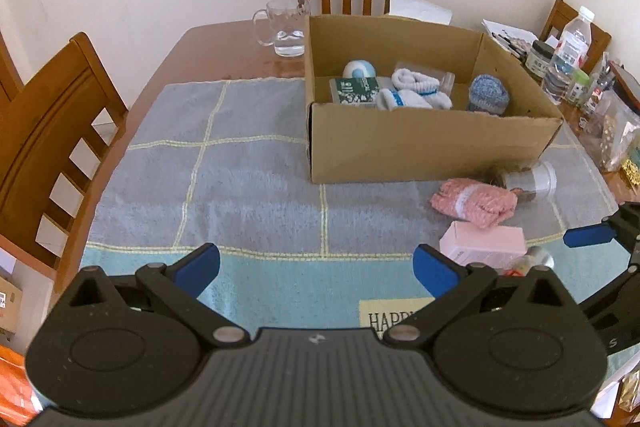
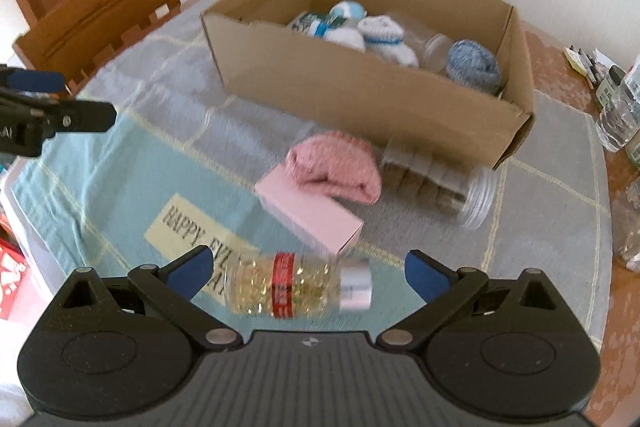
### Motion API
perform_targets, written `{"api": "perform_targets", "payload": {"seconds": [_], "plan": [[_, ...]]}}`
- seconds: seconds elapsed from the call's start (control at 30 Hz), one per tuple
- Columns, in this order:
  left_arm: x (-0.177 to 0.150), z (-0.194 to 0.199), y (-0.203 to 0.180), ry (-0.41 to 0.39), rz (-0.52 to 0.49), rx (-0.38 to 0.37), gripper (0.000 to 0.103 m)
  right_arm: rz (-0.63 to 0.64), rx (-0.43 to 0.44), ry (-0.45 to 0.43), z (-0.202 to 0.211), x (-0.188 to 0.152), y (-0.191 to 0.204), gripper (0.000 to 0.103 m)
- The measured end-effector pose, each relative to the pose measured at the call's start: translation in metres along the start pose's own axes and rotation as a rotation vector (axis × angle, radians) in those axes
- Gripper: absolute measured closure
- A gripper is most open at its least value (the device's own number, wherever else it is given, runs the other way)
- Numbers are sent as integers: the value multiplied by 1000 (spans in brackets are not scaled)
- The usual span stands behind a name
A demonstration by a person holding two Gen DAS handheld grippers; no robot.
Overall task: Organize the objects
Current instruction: 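Grasp red-labelled capsule bottle with right gripper and lift it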
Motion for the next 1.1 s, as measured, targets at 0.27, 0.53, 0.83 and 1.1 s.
{"api": "perform_targets", "payload": {"seconds": [0.27, 0.53, 0.83, 1.1], "plan": [[-8, -13, 7, 32, -55, -60, 1, 12, -84, 51, -28, -4, 18, 0], [-16, -23, -3, 68, -140, -116, 1, -12, -183, 105, -54, -9, 21, 0], [-15, -37, -34, 93, -125, -127, 1, -109, -178, 119, -52, -17, -17, 0], [-16, -40, -79, 87, -99, -111, 1, -137, -137, 124, -50, -33, -59, 0]]}}
Point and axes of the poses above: each gripper's, at about its wrist camera, not at the fingertips, and z roughly against the way its jaws point, y to its left, x to its top, the point moved 4 cm from there along -z, roughly the way its jaws point, and after that the axes turned 4 degrees about z, right-handed, at the moved point
